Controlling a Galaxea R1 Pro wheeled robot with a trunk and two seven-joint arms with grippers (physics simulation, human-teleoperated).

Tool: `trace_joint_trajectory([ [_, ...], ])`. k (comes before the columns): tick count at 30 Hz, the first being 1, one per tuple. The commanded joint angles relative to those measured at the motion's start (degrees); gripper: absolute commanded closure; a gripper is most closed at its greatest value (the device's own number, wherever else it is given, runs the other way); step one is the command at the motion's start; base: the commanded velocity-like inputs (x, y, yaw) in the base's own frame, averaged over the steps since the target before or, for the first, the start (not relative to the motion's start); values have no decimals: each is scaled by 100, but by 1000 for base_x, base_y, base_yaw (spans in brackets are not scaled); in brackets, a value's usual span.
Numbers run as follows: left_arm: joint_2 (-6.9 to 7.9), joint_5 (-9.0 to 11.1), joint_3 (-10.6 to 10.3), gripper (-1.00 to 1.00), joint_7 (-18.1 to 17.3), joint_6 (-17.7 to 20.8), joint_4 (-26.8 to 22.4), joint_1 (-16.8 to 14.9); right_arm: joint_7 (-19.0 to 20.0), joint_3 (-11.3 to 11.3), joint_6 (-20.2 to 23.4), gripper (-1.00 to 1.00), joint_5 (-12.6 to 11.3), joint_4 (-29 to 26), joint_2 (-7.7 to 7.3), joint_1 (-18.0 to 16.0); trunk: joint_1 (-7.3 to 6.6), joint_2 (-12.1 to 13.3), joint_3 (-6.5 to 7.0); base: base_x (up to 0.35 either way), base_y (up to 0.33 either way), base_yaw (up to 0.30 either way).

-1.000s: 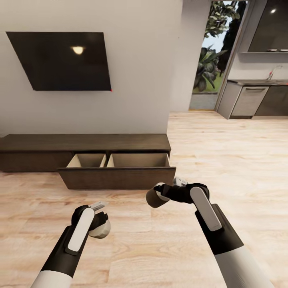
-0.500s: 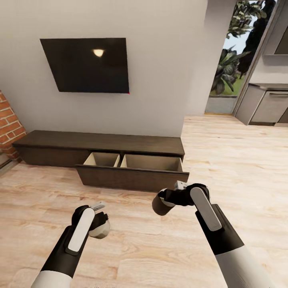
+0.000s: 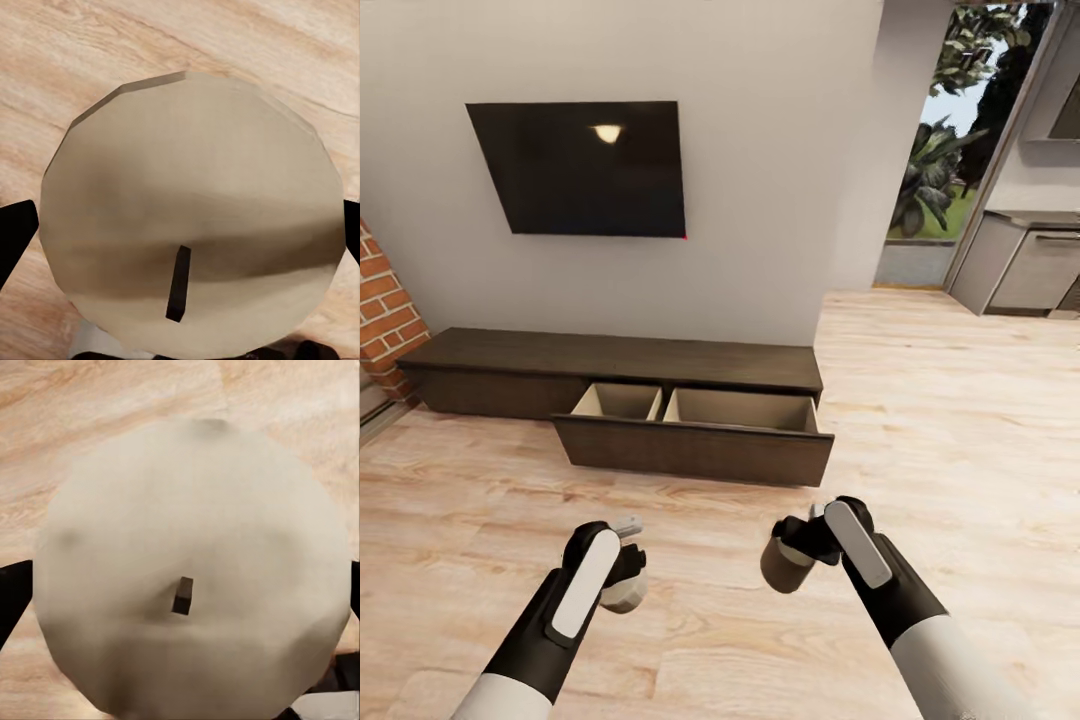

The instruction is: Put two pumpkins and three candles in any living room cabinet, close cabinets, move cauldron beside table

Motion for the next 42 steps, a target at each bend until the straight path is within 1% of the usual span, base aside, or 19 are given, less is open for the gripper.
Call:
trace_joint_trajectory([
  [1, 1, 41, -20, 100, 59, 9, 15, -4, -33, 17, -204, 100, -109, 198, -2, -8, 0, -4, -4, 0, 0, -183],
  [3, 6, 32, -35, 100, 58, 9, 35, -7, 75, 25, -386, 100, -99, 480, -6, -7, 0, -4, -4, 0, 0, -220],
  [4, 7, 26, -40, 100, 54, 9, 42, -8, 194, 33, -453, 100, -93, 589, -7, -7, 0, -4, -4, 0, 0, -244],
  [6, 8, 19, -43, 100, 51, 9, 47, -9, 302, 37, -498, 100, -89, 664, -8, -3, 0, -4, -4, 0, 0, -252],
  [9, 9, 18, -45, 100, 50, 9, 49, -9, 363, 40, -531, 100, -82, 785, -3, 0, 0, -4, -4, 0, 0, -258],
  [12, 9, 22, -45, 100, 55, 9, 50, -9, 392, 52, -677, 100, 24, 946, 3, 1, 0, -4, -5, 0, 0, -257],
  [16, 14, 42, -35, 100, 85, 9, 57, -9, 527, 72, -849, 100, 250, 1022, 12, 2, -88, 157, 62, 0, 0, -141],
  [20, 25, 51, -13, 100, 87, 9, 58, -15, 779, 75, -1029, 100, 287, 1042, 3, 2, -176, 317, 133, 0, 0, -25],
  [35, 18, 53, -10, 100, 92, 9, 99, -18, 851, 83, -1095, 100, 292, 1080, 34, 2, -506, 919, 402, 0, 0, -1],
  [39, 18, 29, -16, 100, 66, 8, 160, -18, 853, 90, -1095, 100, 302, 1071, 38, 29, -506, 919, 402, 0, 0, 0],
  [42, 18, 12, -18, 100, 48, 9, 171, -18, 853, 178, -1147, 100, 323, 1062, 36, 139, -506, 919, 402, 91, 0, 0],
])
